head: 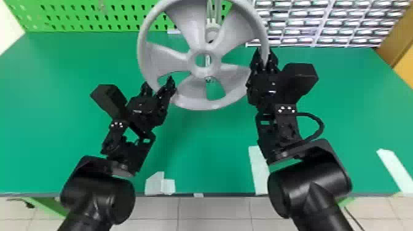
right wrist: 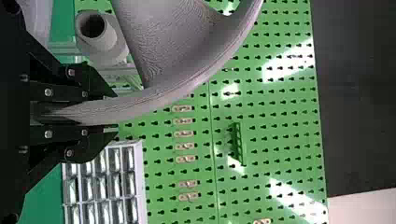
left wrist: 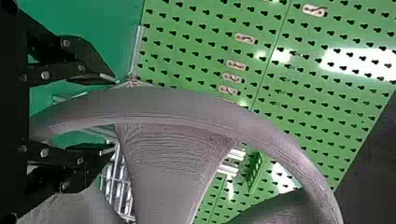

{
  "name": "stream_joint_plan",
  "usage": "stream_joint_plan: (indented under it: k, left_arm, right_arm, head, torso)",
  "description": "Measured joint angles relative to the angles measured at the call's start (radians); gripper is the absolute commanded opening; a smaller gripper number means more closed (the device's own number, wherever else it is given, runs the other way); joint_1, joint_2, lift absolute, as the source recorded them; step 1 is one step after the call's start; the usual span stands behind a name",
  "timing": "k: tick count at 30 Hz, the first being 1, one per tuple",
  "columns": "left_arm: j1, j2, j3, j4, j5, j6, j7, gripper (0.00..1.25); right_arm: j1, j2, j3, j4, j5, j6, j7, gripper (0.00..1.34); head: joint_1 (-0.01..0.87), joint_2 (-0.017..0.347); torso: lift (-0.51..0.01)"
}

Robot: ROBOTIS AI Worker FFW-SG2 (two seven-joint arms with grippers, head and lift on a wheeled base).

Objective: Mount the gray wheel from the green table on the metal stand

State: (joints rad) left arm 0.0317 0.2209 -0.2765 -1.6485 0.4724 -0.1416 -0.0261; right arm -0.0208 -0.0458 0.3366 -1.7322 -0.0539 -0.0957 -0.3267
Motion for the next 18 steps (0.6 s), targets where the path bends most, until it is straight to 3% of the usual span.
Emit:
stream_joint_plan:
  k: [18]
  left_arm:
    - [-0.064,0.000,-0.034,0.034,0.032,-0.042,0.015,0.41]
  right_arm:
    - [-0.005,0.002,0.002,0.011,-0.011,-0.016,0.000,0.17]
  head:
    - [0.867,0.052]
  torso:
    - [-0.100]
